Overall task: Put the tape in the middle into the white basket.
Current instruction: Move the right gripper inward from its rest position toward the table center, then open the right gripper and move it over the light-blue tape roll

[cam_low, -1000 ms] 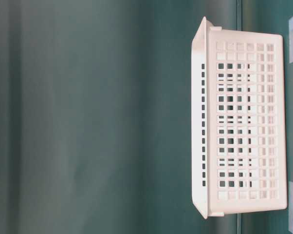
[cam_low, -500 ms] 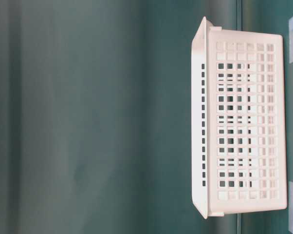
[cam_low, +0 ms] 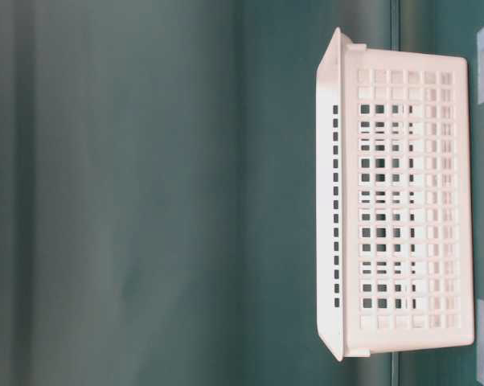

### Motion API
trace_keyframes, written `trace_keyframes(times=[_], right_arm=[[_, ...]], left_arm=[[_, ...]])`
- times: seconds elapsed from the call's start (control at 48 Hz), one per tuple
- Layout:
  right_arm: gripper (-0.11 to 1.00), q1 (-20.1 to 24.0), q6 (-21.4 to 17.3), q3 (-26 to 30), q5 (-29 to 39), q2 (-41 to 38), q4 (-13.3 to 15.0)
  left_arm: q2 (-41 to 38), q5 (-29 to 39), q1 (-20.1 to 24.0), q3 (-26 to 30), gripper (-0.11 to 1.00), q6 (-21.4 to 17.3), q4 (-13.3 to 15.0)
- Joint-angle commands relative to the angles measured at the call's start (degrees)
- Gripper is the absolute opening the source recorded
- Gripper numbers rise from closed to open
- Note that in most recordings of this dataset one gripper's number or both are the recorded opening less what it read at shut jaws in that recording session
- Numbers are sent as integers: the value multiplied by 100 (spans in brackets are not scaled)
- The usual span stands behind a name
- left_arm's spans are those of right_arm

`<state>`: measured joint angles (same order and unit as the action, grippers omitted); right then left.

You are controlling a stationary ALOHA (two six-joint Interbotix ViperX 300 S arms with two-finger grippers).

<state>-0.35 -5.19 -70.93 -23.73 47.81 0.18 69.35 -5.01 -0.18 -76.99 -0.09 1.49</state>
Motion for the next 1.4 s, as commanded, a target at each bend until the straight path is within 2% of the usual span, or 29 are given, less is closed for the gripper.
trace_keyframes(times=[0.0, 0.167, 0.396, 1.042, 1.376], right_arm=[[99, -9, -18, 62, -149, -105, 0], [99, 0, -44, 114, -281, -264, 0], [99, -9, -53, 281, -352, -589, 0], [99, -9, -53, 914, -1020, -2101, -26], [99, -53, -53, 1266, -1099, -2681, -35]], left_arm=[[97, 281, -9, 26, -11, 26, 9], [492, 747, -9, -193, -11, 35, 9], [870, 826, -9, -457, -11, 35, 9], [888, 826, -9, -984, -11, 26, 0], [888, 809, -9, -1002, -11, 26, 9]])
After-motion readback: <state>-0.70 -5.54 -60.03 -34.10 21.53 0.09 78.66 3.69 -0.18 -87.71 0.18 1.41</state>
